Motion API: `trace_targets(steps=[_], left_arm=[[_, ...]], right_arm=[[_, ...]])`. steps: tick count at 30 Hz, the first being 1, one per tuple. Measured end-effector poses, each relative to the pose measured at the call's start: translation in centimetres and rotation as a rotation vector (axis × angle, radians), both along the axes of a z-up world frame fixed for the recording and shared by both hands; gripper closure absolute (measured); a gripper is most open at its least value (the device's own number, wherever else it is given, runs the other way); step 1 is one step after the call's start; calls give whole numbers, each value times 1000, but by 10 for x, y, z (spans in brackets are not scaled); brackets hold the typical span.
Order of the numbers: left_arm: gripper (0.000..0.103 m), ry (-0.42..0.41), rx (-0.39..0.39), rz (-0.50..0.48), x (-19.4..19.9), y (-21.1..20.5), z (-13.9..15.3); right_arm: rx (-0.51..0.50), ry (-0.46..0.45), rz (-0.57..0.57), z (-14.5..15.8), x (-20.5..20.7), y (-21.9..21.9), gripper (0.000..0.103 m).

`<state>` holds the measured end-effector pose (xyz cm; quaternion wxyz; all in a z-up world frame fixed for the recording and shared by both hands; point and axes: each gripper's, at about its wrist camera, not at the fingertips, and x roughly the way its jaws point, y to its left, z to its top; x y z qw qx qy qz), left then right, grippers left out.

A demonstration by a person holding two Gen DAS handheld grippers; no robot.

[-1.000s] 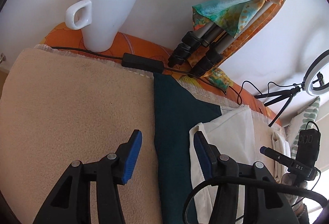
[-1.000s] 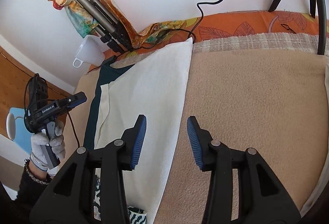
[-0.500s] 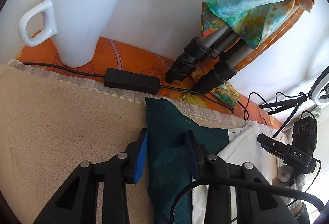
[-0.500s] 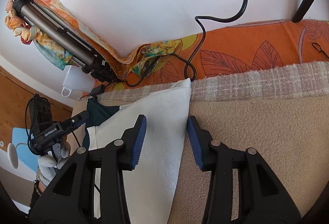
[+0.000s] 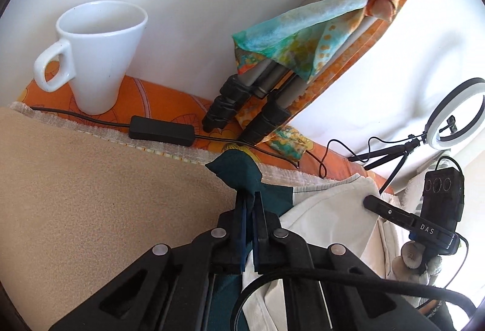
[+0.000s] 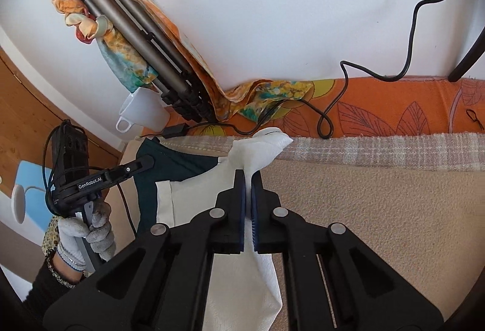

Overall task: Fold small clothes
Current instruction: 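Move both tools to the collar end and grasp it, then lift the collar end with both tools and fold it over the hem fold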

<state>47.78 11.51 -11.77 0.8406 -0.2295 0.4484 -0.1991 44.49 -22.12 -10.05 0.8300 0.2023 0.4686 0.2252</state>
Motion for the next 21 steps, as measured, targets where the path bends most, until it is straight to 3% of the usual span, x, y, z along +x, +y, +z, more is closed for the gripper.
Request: trace_targets(steps=[12, 21], left_arm=[[103, -90, 11, -54, -80, -3, 61], [103, -111, 61, -79, -157, 1, 67]], right_arm=[[11, -82, 28, 66, -75, 1, 99], [-36, -93, 50, 85, -161, 7, 99]])
